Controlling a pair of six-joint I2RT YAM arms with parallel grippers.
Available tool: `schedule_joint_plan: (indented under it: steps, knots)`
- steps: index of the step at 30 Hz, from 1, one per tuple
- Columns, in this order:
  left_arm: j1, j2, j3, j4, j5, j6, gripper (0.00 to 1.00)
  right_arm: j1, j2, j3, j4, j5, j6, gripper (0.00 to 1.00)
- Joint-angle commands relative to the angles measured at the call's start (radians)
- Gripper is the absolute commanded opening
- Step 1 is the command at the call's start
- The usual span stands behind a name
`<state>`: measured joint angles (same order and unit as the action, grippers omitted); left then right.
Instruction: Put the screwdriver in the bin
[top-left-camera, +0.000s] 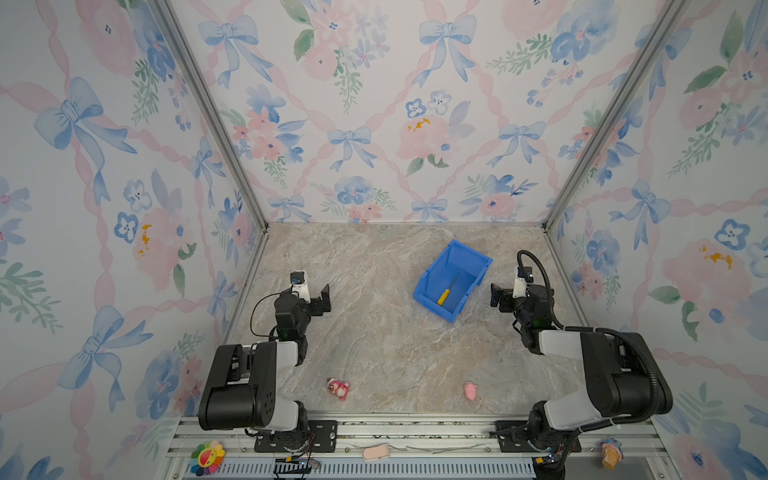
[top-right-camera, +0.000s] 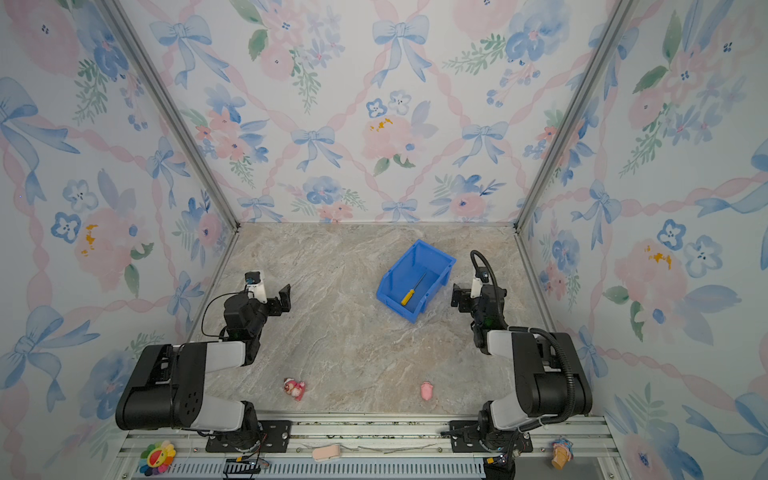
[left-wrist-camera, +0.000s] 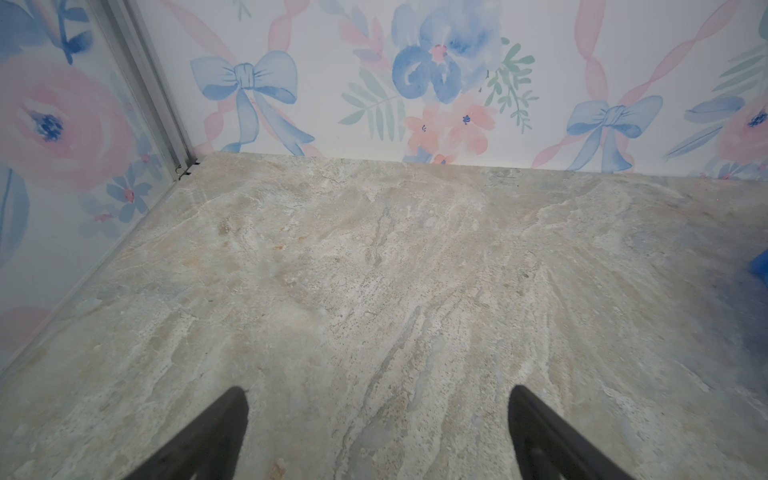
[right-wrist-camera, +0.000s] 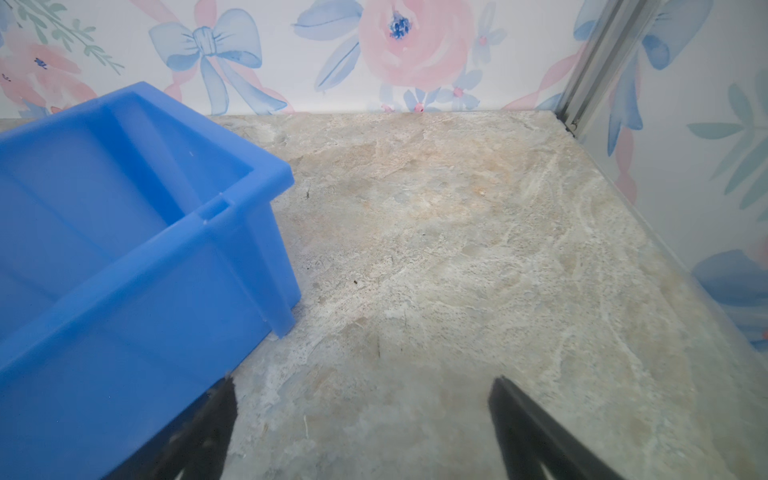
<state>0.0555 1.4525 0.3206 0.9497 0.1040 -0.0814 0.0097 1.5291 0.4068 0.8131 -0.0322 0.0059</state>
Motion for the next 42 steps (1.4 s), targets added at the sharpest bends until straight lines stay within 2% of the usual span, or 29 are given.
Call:
schedule_joint_plan:
  steps: [1,3,5,6,7,9,11,14,17,42]
  knots:
    - [0.002,0.069,-0.013,0.106,0.029,0.025,0.98,0.009,0.005,-0.01,0.054,-0.033,-0.03,0.97]
    - [-0.008,0.065,-0.018,0.105,0.018,0.032,0.98,-0.001,0.032,-0.02,0.126,-0.007,-0.002,0.97]
    - [-0.026,0.059,-0.044,0.137,-0.045,0.032,0.98,0.008,0.019,-0.006,0.077,0.027,-0.007,0.97]
    - [-0.05,0.094,-0.071,0.194,-0.107,0.041,0.98,0.016,0.017,-0.004,0.068,0.072,-0.003,0.97]
    - [-0.06,0.135,-0.097,0.331,-0.12,0.053,0.98,0.03,0.019,-0.005,0.073,0.109,-0.007,0.97]
    - [-0.054,0.091,-0.065,0.184,-0.123,0.038,0.98,0.046,0.019,-0.005,0.075,0.156,-0.009,0.97]
    - [-0.055,0.121,-0.085,0.285,-0.121,0.045,0.98,0.047,0.02,-0.005,0.075,0.172,-0.004,0.97]
    - [-0.068,0.111,-0.073,0.242,-0.15,0.045,0.98,0.047,0.02,-0.005,0.075,0.172,-0.005,0.97]
    - [-0.111,0.109,-0.077,0.244,-0.239,0.068,0.98,0.047,0.02,-0.006,0.075,0.171,-0.004,0.97]
    - [-0.097,0.11,-0.074,0.245,-0.208,0.064,0.98,0.047,0.02,-0.007,0.077,0.172,-0.006,0.97]
